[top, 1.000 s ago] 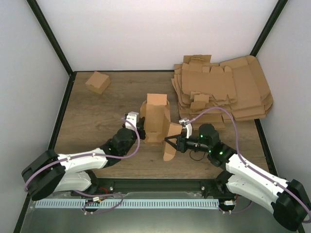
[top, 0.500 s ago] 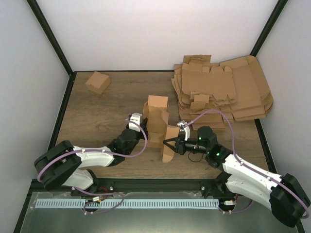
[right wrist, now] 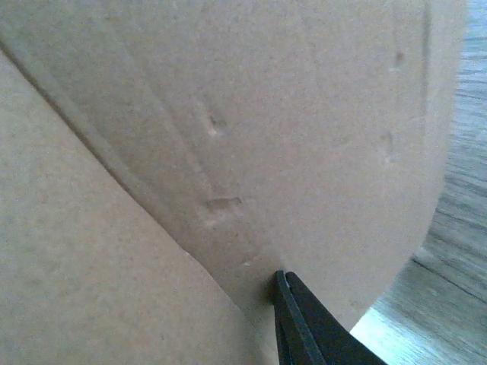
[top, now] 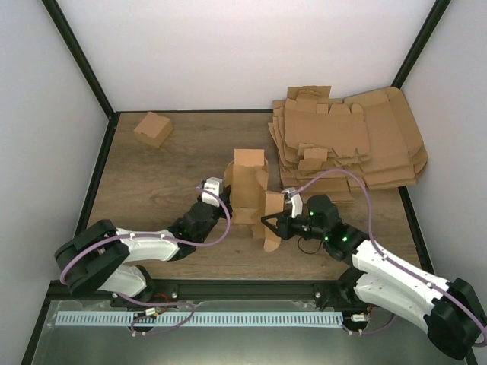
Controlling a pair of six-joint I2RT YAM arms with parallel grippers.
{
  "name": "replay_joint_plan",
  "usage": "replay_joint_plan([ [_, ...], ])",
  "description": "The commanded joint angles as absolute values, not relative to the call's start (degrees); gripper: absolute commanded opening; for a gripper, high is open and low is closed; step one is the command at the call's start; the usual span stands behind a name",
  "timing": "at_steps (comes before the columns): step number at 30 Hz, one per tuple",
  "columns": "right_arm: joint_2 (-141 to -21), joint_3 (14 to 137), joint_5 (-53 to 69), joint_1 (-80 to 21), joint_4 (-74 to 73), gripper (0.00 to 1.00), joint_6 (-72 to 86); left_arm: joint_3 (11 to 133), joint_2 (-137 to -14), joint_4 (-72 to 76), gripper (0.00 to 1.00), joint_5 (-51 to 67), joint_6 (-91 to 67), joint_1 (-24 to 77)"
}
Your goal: Fold the paper box
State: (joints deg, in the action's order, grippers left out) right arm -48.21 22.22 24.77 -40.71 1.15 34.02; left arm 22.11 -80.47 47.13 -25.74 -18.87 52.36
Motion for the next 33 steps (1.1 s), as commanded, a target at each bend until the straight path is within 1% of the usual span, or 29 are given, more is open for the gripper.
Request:
replay_joint_plan([
  [1,-49.6,24.0,15.4,-41.1,-13.4,0.23,33.6,22.7,-81.3,47.0,0.04,-24.5,-17.5,52.7],
  [7,-52.3,25.8,13.9,-41.1,-16.5,0.24,33.2,23.2,-80.7,45.8,0.04,-25.0,-15.7,52.7],
  [14,-53.8,24.3,15.4,-41.1,-15.0,0.25,32.8,23.0,-82.2,46.7,0.04,-24.0,-17.6,52.8],
  [16,-53.5,25.0,13.1,-41.1,-17.4,0.25,32.7,23.0,-82.5,46.9,0.04,-24.2,-17.9,52.8],
  [18,-52.9,25.6,10.6,-41.1,-18.6,0.3,33.5,23.3,-82.6,46.8,0.04,-24.6,-17.6,52.8],
  [19,-52.6,25.8,9.1,-41.1,-19.2,0.34,34.3,23.7,-82.7,46.7,0.04,-24.8,-17.0,52.8],
  [22,-52.6,26.4,4.8,-41.1,-20.5,0.39,36.1,25.4,-83.1,44.9,0.04,-26.2,-14.6,52.8],
  [26,-54.0,27.4,-0.5,-41.1,-21.8,0.41,38.0,26.1,-82.8,43.9,0.04,-26.0,-11.1,52.7],
  [28,-54.1,27.7,-3.4,-41.1,-22.3,0.5,38.9,26.0,-82.6,43.3,0.04,-25.7,-9.5,52.8],
  [29,-54.0,27.9,-4.8,-41.1,-22.3,0.53,38.9,26.0,-82.3,43.1,0.04,-25.7,-8.9,52.8],
  [31,-53.5,28.0,-7.2,-41.1,-21.7,0.64,38.9,25.9,-81.9,42.6,0.04,-25.0,-7.5,52.8],
  [33,-53.3,27.8,-7.4,-41.1,-19.8,0.68,37.3,25.9,-81.6,42.3,0.04,-24.3,-6.6,52.7],
])
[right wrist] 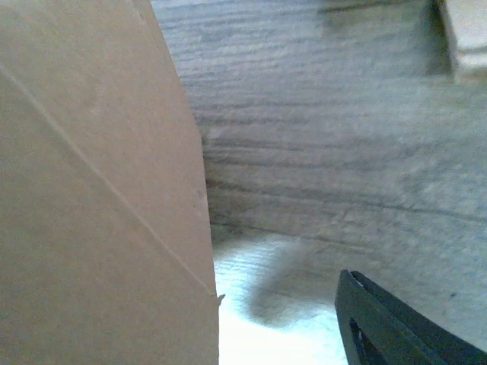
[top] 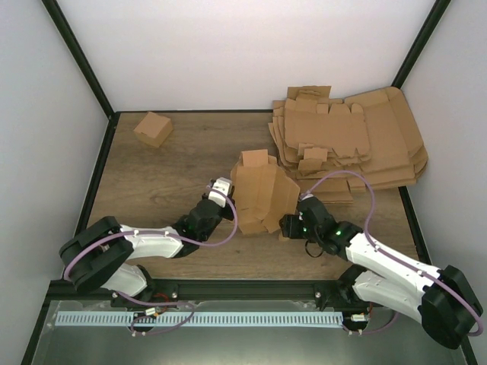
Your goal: Fold the paper box
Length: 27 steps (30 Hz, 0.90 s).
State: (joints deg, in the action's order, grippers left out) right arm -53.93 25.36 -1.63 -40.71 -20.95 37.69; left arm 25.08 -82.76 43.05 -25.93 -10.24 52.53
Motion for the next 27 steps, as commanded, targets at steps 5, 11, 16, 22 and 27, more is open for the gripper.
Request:
replay_joint_plan([
  [5,-54.0,27.8,-5.9,-41.1,-18.8,0.82,37.6,26.2,-81.2,41.0,0.04,-24.2,-5.6,52.7],
  [11,-48.5,27.9,-6.4,-41.1,-24.0,0.97,40.4,25.4,-79.9,40.6,0.04,-24.9,-4.5,52.7],
  [16,-43.4,30.9,-3.1,-41.1,-28.6,0.93,41.2,25.9,-79.7,39.1,0.04,-25.4,-4.1,52.7],
  [22,-41.9,39.1,-3.1,-41.1,-32.8,0.89,40.5,26.7,-79.8,36.6,0.04,-28.0,-5.4,52.7],
  [27,-42.8,47.2,2.9,-41.1,-33.0,0.78,33.9,27.6,-79.5,34.0,0.04,-29.7,-6.5,52.6],
])
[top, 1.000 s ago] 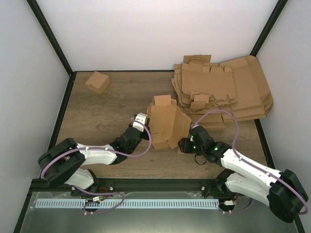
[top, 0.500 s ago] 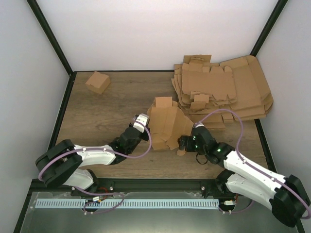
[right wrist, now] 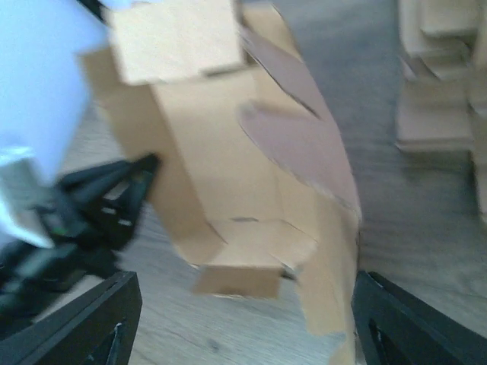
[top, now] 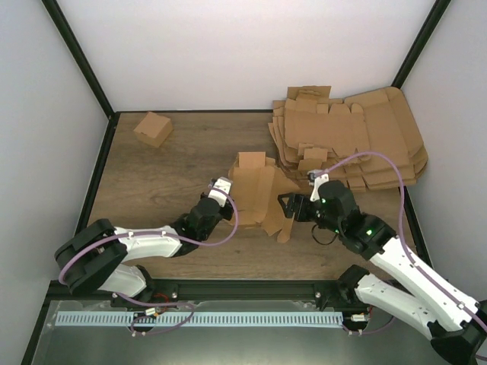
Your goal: Fold the paper box
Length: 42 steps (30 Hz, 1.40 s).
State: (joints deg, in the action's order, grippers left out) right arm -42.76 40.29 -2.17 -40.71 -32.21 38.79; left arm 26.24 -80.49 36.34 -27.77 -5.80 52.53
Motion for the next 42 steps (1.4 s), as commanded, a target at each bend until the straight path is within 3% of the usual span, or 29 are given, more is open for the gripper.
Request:
replay_joint_plan([
  [1,-43.5,48.0,4.9,-41.1,-32.6,0.76,32.9,27.6,-79.4,34.1,0.04,-29.7,-6.7,52.6],
  [3,-44.4,48.3,9.1,-41.3,-30.3,0.71,30.5,27.6,-79.5,34.1,0.04,-29.6,-6.9,52.6],
  [9,-41.6,49.8,5.5,-44.3,-27.7,0.72,26.1,27.3,-79.8,34.6,0.04,-29.7,-7.0,52.6],
  [14,-47.1,52.5,16.7,-44.5,-27.2,0.65,19.3,27.3,-80.0,34.9,0.04,-29.5,-6.6,52.6],
  [32,-63.0,32.1,10.7,-48.4,-3.0,0.67,19.4,27.5,-79.7,34.9,0.04,-28.6,-5.5,52.6],
  [38,-62.0,37.6,1.5,-47.8,-8.0,0.67,20.8,30.6,-78.3,27.3,0.04,-28.2,-2.9,52.6],
  [42,-60.8,44.5,3.0,-41.6,-14.5,0.67,21.2,38.0,-78.1,13.2,0.04,-27.5,1.0,52.6],
])
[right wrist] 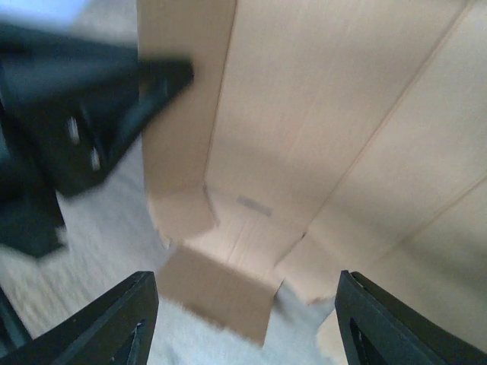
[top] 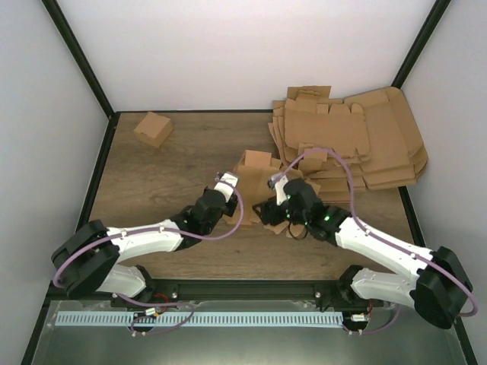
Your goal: Fold the paper box
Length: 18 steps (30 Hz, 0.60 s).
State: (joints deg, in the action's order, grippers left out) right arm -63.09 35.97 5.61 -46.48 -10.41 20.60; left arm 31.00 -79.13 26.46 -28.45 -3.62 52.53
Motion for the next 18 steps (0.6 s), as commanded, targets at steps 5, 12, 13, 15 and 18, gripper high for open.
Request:
replay_joint_plan([
  [5,-60.4,50.7,8.9,-29.2,-20.9,0.73,20.2,49.9,-83.2,-6.7,0.04,-29.6,3.7,52.6],
  [12,-63.6,50.3,11.1,-18.8,-22.9,0.78,22.1,61.5,-91.0,-21.2,0.04,-31.2,8.8,52.9],
  [13,-63.7,49.4,11.5,-18.2,-22.3,0.8,22.2,62.2,-91.5,-22.6,0.04,-32.7,10.5,53.1],
  [15,-65.5,47.7,11.2,-18.0,-21.3,0.83,22.3,63.1,-92.2,-24.9,0.04,-37.2,14.2,53.7],
  [18,-69.9,46.3,11.9,-18.0,-20.9,0.84,22.4,63.4,-92.4,-27.1,0.04,-41.5,20.0,54.1],
])
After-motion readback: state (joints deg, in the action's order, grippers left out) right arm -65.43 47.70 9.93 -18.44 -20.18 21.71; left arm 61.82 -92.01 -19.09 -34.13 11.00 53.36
